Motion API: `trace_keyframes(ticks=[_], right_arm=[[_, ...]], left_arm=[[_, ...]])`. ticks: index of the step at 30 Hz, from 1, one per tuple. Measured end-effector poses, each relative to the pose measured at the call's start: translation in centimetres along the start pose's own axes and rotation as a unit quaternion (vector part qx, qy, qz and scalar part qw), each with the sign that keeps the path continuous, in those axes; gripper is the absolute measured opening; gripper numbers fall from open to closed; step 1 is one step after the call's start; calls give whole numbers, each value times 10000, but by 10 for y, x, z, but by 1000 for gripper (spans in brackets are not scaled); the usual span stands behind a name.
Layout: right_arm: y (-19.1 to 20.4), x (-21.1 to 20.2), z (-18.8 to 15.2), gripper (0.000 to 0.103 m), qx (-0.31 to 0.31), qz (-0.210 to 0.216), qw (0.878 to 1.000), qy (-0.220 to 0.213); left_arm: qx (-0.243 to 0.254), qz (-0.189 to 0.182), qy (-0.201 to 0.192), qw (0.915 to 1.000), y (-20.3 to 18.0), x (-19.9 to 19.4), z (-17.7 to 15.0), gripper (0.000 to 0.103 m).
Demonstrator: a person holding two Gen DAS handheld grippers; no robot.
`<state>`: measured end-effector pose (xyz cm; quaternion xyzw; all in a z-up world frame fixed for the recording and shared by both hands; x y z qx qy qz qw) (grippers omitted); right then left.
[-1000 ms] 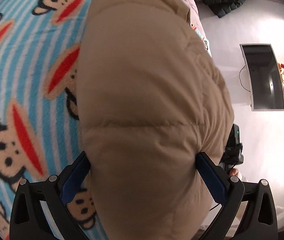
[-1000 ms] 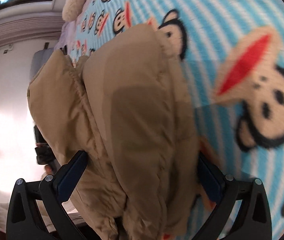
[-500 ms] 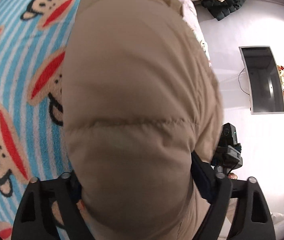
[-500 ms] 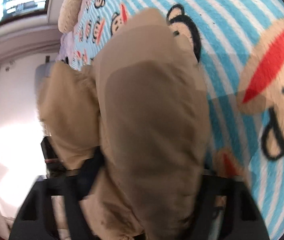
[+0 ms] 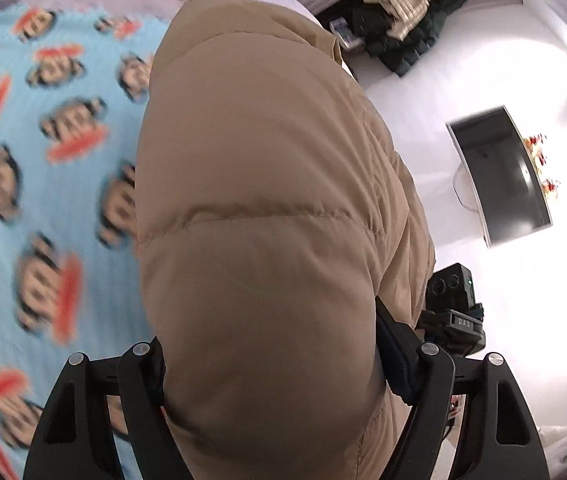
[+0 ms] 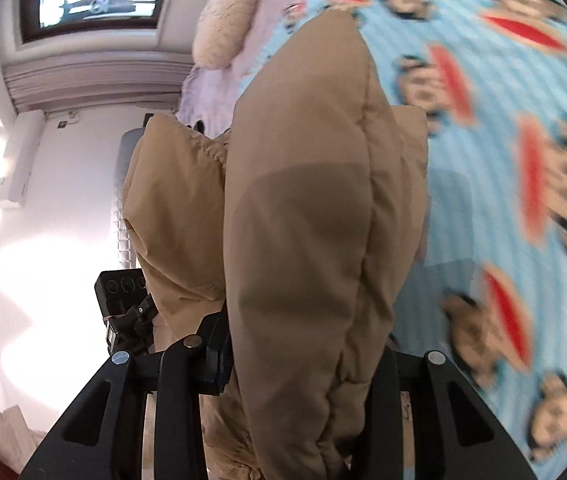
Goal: Fold large clothes
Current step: 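Grasp the bundle edge with both tools and lift it over, then lower the flipped bundle onto the blanket and open both tools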
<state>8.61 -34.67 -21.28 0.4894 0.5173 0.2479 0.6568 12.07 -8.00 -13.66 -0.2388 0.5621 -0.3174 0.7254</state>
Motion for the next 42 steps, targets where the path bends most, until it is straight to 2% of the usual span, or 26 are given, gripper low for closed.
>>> trace_keyframes(ticks=[5, 8, 10, 13, 14, 15, 16, 17, 19, 20, 21, 22, 23, 25, 28, 29, 33, 36, 39, 42], right_arm=[[14, 67, 26, 39, -151, 37, 9998, 105], [3, 110, 38, 40, -156, -195, 9995, 188], [-11, 128, 40, 46, -10, -337, 9993, 150], [-18, 135, 34, 60, 282, -325, 9991, 0], [-18, 134, 31, 61, 335, -361, 9988, 1], [-14, 130, 28, 61, 345, -451, 9984, 16], [-10, 125, 24, 61, 305, -599, 9977, 14], [-4, 114, 19, 61, 215, -775, 9968, -43], [8, 87, 10, 60, 3, -1223, 9922, -249], [16, 74, 5, 49, -117, -1470, 9882, -417], [24, 62, 0, 37, -232, -1653, 9845, -543], [30, 52, -3, 19, -332, -1798, 9812, -620], [43, 45, -10, 16, -502, -1895, 9780, -710], [67, 44, -20, 15, -815, -1793, 9775, -760], [97, 62, -44, 14, -1308, -1832, 9728, -553], [105, 77, -49, 14, -1457, -1969, 9686, -434], [90, 104, -73, 14, -1817, -2918, 9390, -85], [54, 105, -86, 9, -1747, -3533, 9191, -26], [14, 91, -94, 6, -1317, -3505, 9272, -100], [1, 89, -97, 6, -1288, -3454, 9294, -139]], left_arm=[[-112, 275, -271, 9992, 68, -20, 48, 79], [-260, 548, -270, 9978, 115, -13, 62, 81], [-450, 741, -226, 9960, 145, -2, 64, 87], [-774, 603, -278, 9948, 173, 1, 63, 90], [-768, 678, -310, 9943, 177, -4, 61, 90], [-734, 782, -330, 9937, 177, -8, 58, 90], [-627, 1038, -377, 9919, 172, -16, 56, 90], [-445, 1339, -491, 9888, 165, -26, 54, 90], [-64, 1694, -801, 9823, 147, -47, 56, 88], [164, 1833, -995, 9779, 136, -60, 58, 85], [272, 1888, -1072, 9758, 131, -68, 60, 76], [406, 2003, -1144, 9722, 124, -74, 66, 73], [467, 2076, -1186, 9699, 120, -78, 73, 72], [650, 2038, -1301, 9682, 105, -75, 88, 72], [904, 2006, -1223, 9678, 75, -40, 101, 72], [983, 2012, -1155, 9677, 68, -29, 106, 72], [1247, 2357, -854, 9600, 42, 33, 107, 72], [1357, 2517, -737, 9554, 29, 61, 102, 72], [1505, 2622, -671, 9509, 22, 79, 99, 72], [1632, 2815, -693, 9430, 19, 92, 95, 72]])
Point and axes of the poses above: each gripper's, at about its wrist camera, not at the fingertips, and x roughly the way its jaws point, y to its left, z to its top, the point moved 3 cm from there along x, roughly the way its jaws point, and after that the axes turned 3 degrees about z, right-handed, at the moved point
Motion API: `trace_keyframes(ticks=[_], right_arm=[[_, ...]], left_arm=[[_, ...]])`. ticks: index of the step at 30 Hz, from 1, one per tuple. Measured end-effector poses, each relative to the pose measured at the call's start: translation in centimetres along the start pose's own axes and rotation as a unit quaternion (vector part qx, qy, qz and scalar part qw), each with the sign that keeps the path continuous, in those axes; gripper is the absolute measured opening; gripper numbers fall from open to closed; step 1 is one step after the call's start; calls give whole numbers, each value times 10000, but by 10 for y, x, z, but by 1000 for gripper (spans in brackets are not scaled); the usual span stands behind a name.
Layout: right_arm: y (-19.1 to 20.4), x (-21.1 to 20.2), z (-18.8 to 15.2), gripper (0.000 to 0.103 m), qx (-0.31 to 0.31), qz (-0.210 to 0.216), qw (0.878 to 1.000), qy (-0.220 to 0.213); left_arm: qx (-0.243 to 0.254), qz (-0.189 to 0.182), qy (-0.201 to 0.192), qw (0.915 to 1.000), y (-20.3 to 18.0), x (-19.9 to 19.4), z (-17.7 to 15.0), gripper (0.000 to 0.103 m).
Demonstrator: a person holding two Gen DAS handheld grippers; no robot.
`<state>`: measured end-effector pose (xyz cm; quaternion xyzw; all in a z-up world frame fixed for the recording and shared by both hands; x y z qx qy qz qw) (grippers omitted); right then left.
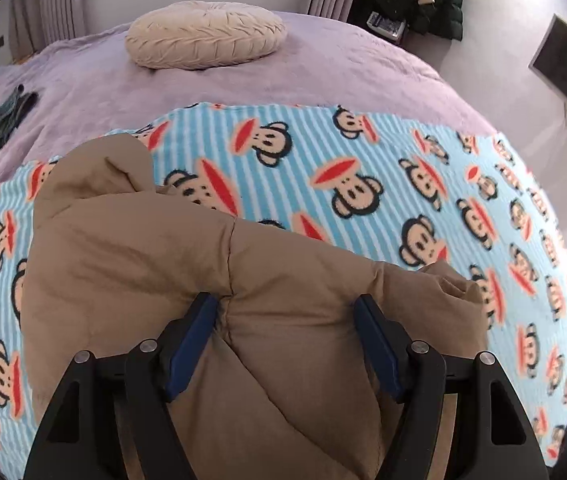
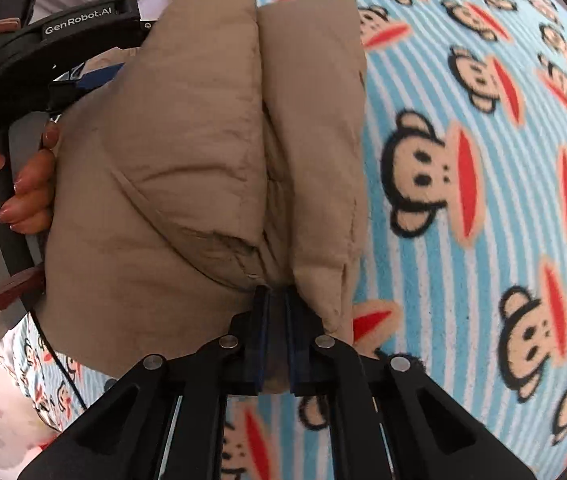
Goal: Fold large clothes
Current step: 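Lower the flipped bundle onto the blanket and open both tools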
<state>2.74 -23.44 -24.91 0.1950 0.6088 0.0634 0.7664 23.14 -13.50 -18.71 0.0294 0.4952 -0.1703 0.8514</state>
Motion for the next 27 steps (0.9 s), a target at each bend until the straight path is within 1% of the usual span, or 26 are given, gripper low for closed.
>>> trace_keyframes(ticks=[3, 7, 10, 14, 15, 20, 22, 27], right_arm=[[2, 4, -2, 6, -112, -161, 9998, 6], [2, 4, -2, 6, 36, -130, 9999, 28], [1, 3, 4, 6, 117, -112, 9998, 64], [1, -6, 7, 6, 129, -209, 9996, 131], [4, -5, 14, 6, 146, -234, 9995, 142], [17, -16, 18, 7, 225, -315, 9991, 179], [26, -28, 19, 9, 235, -338, 9990, 176], [29, -42, 23, 11, 293, -340, 9989, 150]], left_arm=[[120, 176, -17, 9998, -5, 3, -2, 72], [82, 223, 23, 9997, -3, -6, -1, 73], [66, 307, 81, 9995, -2, -22, -1, 73], [52, 354, 119, 9993, 4, -50, -7, 73], [-1, 351, 142, 9993, 8, -58, -9, 73], [-102, 454, 257, 9986, 24, -89, -28, 73], [-125, 510, 267, 9983, 32, -101, -41, 73], [-267, 649, 338, 9970, 52, -121, -72, 73]])
Point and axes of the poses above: each gripper's, at about its wrist camera, not at the fingertips, and x roughly the way its jaws point, y to its left, z to its top, the point moved 3 cm from there along x, roughly the way its jaws point, and after that the axes turned 3 degrees about z, right-handed, at the moved point
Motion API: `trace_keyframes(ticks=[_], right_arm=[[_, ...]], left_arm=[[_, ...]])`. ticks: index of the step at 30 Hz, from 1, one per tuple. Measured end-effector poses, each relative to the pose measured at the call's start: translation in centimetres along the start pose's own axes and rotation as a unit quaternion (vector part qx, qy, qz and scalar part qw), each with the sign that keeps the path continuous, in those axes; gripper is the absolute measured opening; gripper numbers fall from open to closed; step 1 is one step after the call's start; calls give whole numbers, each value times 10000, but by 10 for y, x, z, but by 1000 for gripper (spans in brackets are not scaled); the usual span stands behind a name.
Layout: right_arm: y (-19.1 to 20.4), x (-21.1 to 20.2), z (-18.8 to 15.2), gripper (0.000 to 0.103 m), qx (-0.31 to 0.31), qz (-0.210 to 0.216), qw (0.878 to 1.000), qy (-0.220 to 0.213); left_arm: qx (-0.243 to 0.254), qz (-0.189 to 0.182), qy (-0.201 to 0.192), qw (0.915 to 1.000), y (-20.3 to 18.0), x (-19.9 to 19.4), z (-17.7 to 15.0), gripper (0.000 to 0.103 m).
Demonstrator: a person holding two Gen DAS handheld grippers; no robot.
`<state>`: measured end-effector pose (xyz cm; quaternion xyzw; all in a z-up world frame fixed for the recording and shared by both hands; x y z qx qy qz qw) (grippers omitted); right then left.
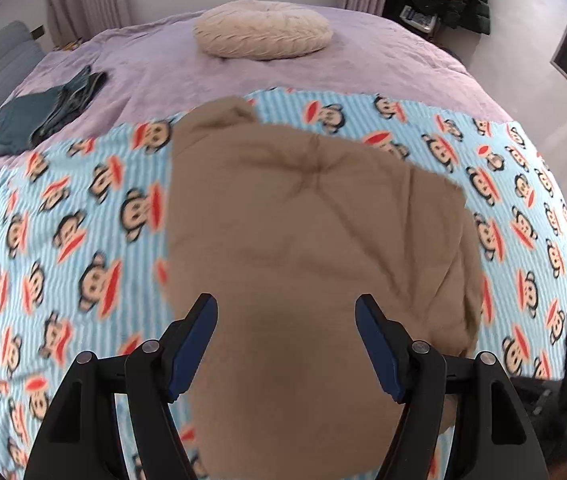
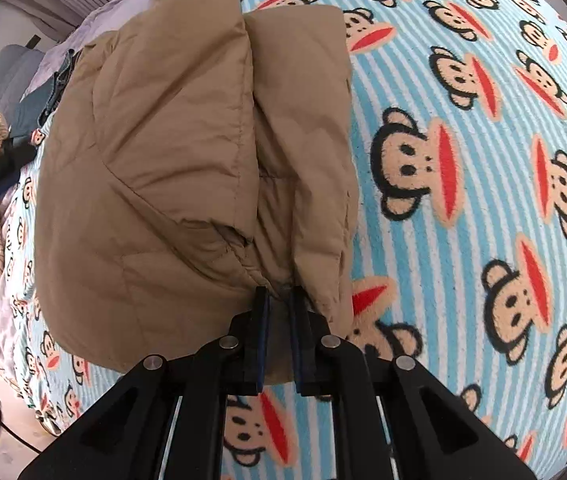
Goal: Fold large clothes
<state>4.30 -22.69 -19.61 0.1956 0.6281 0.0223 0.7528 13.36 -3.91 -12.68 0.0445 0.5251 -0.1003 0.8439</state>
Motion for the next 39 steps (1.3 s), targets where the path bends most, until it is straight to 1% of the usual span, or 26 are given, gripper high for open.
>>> trace_keyframes(ticks=[3, 4, 5, 8, 9, 10, 11, 13, 16, 17, 19, 23, 27, 32, 39], right_arm=[[1, -14, -7, 11, 42, -41, 10000, -67], [2, -22, -9, 11, 63, -81, 9998, -154], [4, -31, -11, 11, 76, -106, 9995, -286], [11, -60, -17, 11, -51, 29, 9951, -988], [16, -64, -20, 11, -131, 63, 9939, -1094], [24, -68, -23, 11, -236, 114, 9931, -1147], [30, -65, -24, 11, -330, 173, 9935, -1075], [36, -50, -27, 11, -383, 167, 9960, -789], [27, -16, -27, 11, -218, 18, 9993, -317], [24, -7, -28, 11, -133, -60, 9997, -190], [19, 4, -30, 11, 43, -31, 10000, -52], [22, -10, -29, 11, -40, -61, 9999, -94], [21, -28, -27, 11, -89, -66, 9999, -117], [14, -41, -37, 11, 8, -44, 9999, -152], [18, -54, -44, 11, 38, -18, 9998, -170]], left_arm=[[-123, 142, 118, 9998, 15, -2, -22, 73], [-173, 148, 174, 9996, 19, -1, -29, 73], [-228, 147, 255, 9993, 24, 0, -38, 73], [-299, 214, 467, 9982, 34, 7, -61, 73], [-325, 205, 501, 9980, 36, 9, -67, 74], [-365, 196, 519, 9978, 38, 11, -73, 77], [-416, 234, 531, 9974, 41, 13, -79, 83], [-483, 181, 567, 9971, 43, 16, -85, 83], [-549, 144, 661, 9962, 44, 19, -89, 83], [-531, 141, 673, 9962, 44, 19, -91, 83], [-503, 131, 712, 9961, 43, 19, -90, 83], [-471, 139, 701, 9963, 42, 16, -90, 83], [-555, 113, 709, 9959, 44, 14, -89, 83], [-550, 87, 683, 9961, 43, 8, -88, 83], [-520, 19, 686, 9963, 43, -5, -91, 83]])
Point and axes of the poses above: each gripper's, at about its wrist camera, not at the fingertips, and x roughly the way its jaws point, y to its left, z to its top, the point moved 3 cm from there along x, roughly the way its jaws point, and after that the axes turned 3 degrees about z, right-handed, at the moved point
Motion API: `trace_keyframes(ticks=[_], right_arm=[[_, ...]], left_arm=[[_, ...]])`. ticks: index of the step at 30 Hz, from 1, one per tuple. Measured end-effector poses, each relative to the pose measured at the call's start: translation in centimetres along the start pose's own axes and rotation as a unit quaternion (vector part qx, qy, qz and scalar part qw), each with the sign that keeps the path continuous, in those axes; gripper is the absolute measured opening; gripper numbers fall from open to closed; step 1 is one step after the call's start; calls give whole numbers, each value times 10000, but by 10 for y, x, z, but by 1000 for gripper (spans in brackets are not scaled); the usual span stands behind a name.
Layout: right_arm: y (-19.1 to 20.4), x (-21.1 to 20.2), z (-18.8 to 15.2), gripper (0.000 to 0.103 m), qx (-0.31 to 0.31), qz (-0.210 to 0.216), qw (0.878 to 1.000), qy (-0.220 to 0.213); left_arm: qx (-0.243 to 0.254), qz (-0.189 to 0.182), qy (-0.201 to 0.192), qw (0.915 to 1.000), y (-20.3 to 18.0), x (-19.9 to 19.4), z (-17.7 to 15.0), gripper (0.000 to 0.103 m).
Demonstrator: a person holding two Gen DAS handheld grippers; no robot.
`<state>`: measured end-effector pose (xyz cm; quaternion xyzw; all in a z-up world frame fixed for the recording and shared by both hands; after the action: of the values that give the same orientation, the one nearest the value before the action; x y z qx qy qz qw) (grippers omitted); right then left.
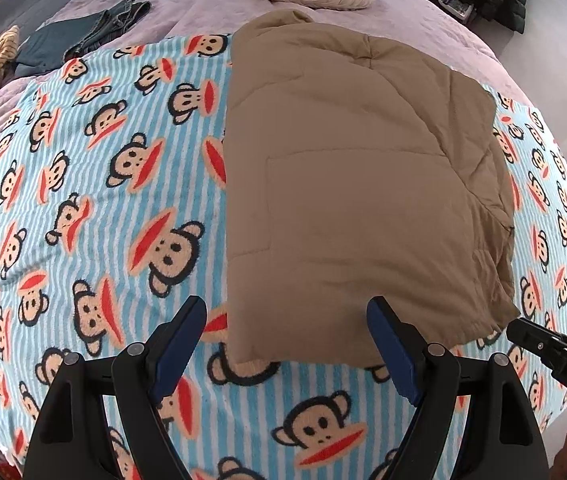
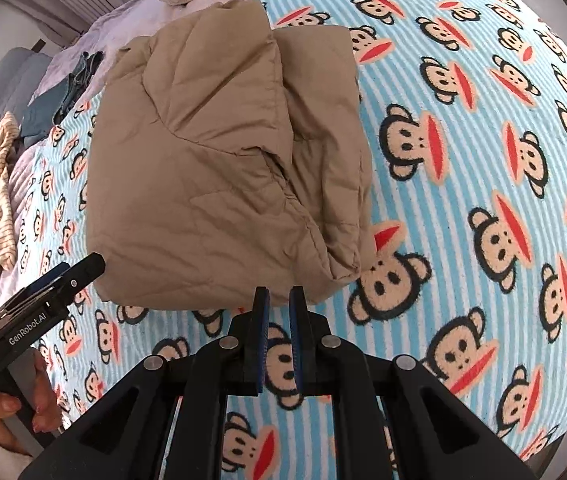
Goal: Fold large clothes
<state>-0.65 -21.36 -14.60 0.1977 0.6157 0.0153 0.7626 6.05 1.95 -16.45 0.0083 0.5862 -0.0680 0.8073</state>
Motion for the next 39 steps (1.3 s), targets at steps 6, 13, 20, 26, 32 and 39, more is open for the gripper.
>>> trace_keyframes(ticks=[6, 13, 20, 26, 32, 39], right_arm=[[9, -11, -2, 11, -7, 70, 9999, -87], [19, -9, 40, 11, -50, 57, 9993, -375], [33, 10, 129, 11, 96, 133, 9962, -860], [19, 80, 152, 11, 153, -261, 9993, -236], [14, 55, 143, 11, 250, -275, 9990, -253], [15, 1, 82, 17, 450, -71, 9985, -305]], left_arm=[[23, -100, -10, 9999, 4, -18, -10, 83], [28, -44, -79, 10000, 17, -33, -17, 83], [-170, 57, -55, 9998, 36, -32, -14, 83], [-333, 57, -42, 9994, 47, -27, -8, 83], [-385, -18, -102, 9992, 53, -32, -3, 83], [-239, -190, -258, 9992, 48, -46, 2, 83]])
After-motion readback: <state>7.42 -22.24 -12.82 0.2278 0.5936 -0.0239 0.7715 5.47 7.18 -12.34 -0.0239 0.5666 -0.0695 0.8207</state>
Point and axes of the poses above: each gripper's, at about its wrist camera, not at the fingertips, and x roughly the way its jaws point, y to its left, z to its top, the point moved 3 cm from there along x, roughly the way its jaws point, and after that the axes turned 3 degrees about z, right-handed, at the moved point
